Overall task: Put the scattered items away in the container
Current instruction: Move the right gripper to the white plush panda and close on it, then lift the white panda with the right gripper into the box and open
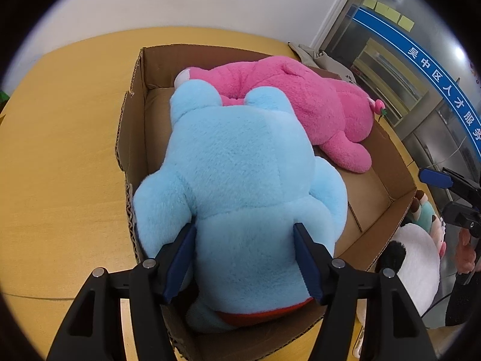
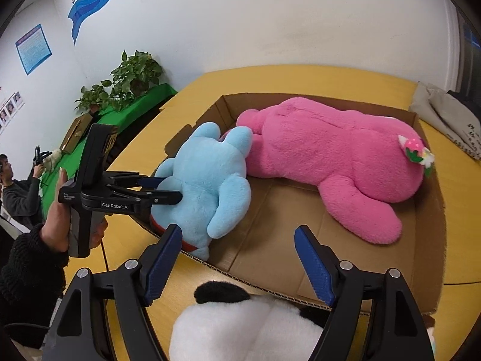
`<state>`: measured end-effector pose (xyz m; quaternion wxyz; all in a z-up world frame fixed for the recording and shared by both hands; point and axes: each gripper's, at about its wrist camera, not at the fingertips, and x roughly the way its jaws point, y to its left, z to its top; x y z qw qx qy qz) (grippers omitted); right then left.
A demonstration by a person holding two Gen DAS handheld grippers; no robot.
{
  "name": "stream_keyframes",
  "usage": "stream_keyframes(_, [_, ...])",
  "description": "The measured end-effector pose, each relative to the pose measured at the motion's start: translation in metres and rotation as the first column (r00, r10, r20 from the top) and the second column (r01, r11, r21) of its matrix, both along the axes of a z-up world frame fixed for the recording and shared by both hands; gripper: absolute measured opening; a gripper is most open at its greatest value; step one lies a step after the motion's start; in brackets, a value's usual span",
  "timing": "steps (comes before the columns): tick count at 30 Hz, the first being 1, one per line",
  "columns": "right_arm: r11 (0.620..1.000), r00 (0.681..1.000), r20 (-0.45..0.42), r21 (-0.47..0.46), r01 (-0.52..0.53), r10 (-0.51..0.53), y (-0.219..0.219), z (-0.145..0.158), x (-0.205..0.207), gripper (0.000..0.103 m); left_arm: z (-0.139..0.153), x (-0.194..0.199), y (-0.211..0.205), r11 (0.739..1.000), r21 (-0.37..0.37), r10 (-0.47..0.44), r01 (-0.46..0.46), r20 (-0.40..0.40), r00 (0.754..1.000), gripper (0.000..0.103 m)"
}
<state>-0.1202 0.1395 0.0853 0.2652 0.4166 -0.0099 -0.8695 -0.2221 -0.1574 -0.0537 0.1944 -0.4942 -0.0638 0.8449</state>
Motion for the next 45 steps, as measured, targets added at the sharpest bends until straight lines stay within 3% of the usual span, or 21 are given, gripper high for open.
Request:
stream_keyframes(4, [0.999,0.998,-0.062,0.031,0.015,-0.014,0.000,0.008,0.020,0.090,0.005,0.007,-0.001,0.998,0.023,0.059,-0.059,-0.006,0.998,0.070])
stream_keyframes(10, [0.998,0.993,-0.118,0.068,0.011,-0.002,0.009,0.012,0.047,0.094,0.011,0.060,0.022,0.988,0.141,0.062,-0.057,-0.032,0.998,0.070])
stream_keyframes(17, [0.999,0.998,-0.068,-0.030,-0.016,0.014,0.047,-0.014,0.083,0.094,0.018,0.124,0.051,0.959,0.281,0.063,-0.043,-0.062,0.996,0.074])
stream_keyframes(20, [0.999,0.998,-0.034,0.004,-0.052,0.052,0.051,-0.036,0.100,0.091,0.013,0.145,0.065,0.941,0.337,0.056,-0.032,-0.061,0.997,0.074])
stream_keyframes(27, [0.998,1.000,-0.015,0.060,-0.027,0.028,0.044,-0.066,0.119,0.089,-0.046,0.139,0.094,0.900,0.435,0.006,-0.029,0.053,0.999,0.074])
stream_keyframes(30, [0.999,1.000,0.001,0.046,-0.019,0.019,0.041,-0.067,0.121,0.090,-0.046,0.140,0.091,0.895,0.445,0.001,-0.016,0.034,0.999,0.074])
stream_keyframes(36, [0.990,0.996,0.013,-0.112,-0.087,0.089,0.042,-0.056,0.129,0.089,-0.027,0.150,0.071,0.884,0.467,-0.005,0.026,-0.045,0.999,0.074])
stream_keyframes(39, [0.993,1.000,-0.013,-0.113,-0.030,0.029,0.056,-0.050,0.126,0.088,-0.016,0.152,0.068,0.881,0.467,-0.040,0.074,-0.083,0.996,0.074])
stream_keyframes(42, [0.993,0.998,0.055,-0.112,0.048,-0.042,0.073,-0.063,0.112,0.088,-0.024,0.145,0.072,0.874,0.480,-0.051,0.075,-0.062,0.997,0.081])
stream_keyframes(45, [0.986,0.989,0.147,-0.159,0.048,-0.025,0.072,-0.085,0.099,0.089,-0.033,0.137,0.077,0.868,0.492,-0.060,0.071,-0.038,0.997,0.081])
